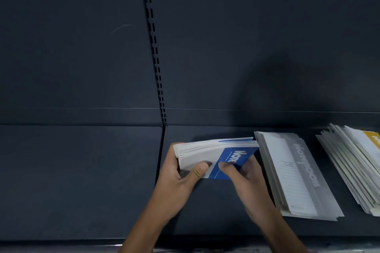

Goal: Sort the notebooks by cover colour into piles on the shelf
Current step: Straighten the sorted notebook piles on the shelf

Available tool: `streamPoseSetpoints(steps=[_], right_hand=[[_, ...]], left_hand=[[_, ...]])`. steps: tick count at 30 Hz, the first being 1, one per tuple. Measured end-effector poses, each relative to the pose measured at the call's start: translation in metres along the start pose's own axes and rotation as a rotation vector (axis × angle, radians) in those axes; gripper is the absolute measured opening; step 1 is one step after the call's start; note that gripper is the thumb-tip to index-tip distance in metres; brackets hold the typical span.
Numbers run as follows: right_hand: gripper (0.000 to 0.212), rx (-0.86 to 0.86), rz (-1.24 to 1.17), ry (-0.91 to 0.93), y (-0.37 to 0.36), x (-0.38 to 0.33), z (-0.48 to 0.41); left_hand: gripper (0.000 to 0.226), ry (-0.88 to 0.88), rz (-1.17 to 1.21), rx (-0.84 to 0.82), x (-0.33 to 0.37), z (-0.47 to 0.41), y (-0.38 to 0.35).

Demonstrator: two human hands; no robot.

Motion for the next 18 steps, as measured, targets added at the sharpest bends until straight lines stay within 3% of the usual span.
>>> streamPoseSetpoints(steps=[7, 11, 16, 18], right_hand=[[0.036, -0.018, -0.091, -0.054, -0.010, 0.016, -0.001], [0.028, -0.005, -0.091, -0.114, -0.023, 0.034, 0.000], [0.032, -0.120, -0.007, -0.071, -0.016, 0.031, -0.002], [0.025, -0.081, 0.070, -0.083, -0.012, 0.030, -0.006]], left_hand=[[0.044, 0.069, -0.098, -0.014, -0.030, -0.008, 0.007], [0.044, 0.110, -0.135, -0.001, -0.047, -0.009, 0.010], [0.029, 0.130, -0.142, 0.113, -0.051, -0.011, 0.007], [0.029, 0.159, -0.187, 0.180, -0.046, -0.010, 0.001]])
Point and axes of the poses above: each hand's wrist, its own z-axis away from the middle knuckle, its own y-axis out of the back of the hand, x = y × z, the point moved 1 cm from there along -z, towards the middle knuckle, and after that the axes turned 15 degrees about z, right-handed, at the moved point
